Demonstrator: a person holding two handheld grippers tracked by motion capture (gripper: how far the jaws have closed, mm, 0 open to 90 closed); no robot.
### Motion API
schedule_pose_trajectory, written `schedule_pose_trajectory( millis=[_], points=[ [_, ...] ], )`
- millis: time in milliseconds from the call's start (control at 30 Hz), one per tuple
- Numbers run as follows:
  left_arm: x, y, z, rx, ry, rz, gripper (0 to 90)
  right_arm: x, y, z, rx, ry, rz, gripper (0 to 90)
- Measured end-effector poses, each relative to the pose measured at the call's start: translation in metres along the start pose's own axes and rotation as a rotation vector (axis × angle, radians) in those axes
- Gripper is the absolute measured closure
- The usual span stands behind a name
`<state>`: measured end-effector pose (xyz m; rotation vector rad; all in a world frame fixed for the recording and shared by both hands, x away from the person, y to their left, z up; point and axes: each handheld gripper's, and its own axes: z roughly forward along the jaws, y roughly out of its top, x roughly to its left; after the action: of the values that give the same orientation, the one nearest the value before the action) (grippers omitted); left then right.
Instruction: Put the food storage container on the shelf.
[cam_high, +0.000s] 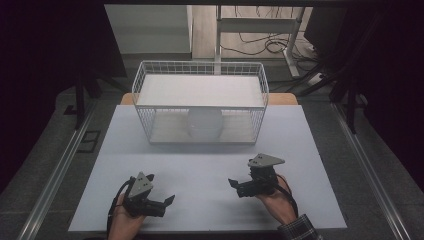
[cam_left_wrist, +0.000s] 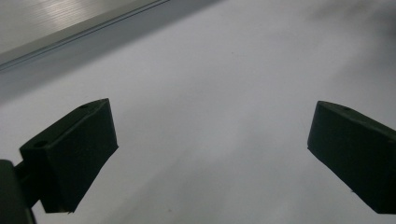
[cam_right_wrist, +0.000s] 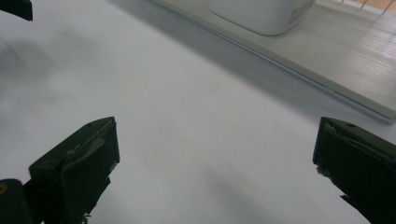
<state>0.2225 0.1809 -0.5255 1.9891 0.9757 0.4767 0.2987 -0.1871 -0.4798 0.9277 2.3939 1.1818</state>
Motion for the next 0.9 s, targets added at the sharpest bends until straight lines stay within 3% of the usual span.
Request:
schedule_pose_trajectory(
  millis=[900],
  points=[
    [0.013,-0.013,-0.026,-0.006,0.025,-0.054,0.4,-0.007,-0.033,-0.044,-0.004,-0.086,0.057,0.0]
  ],
)
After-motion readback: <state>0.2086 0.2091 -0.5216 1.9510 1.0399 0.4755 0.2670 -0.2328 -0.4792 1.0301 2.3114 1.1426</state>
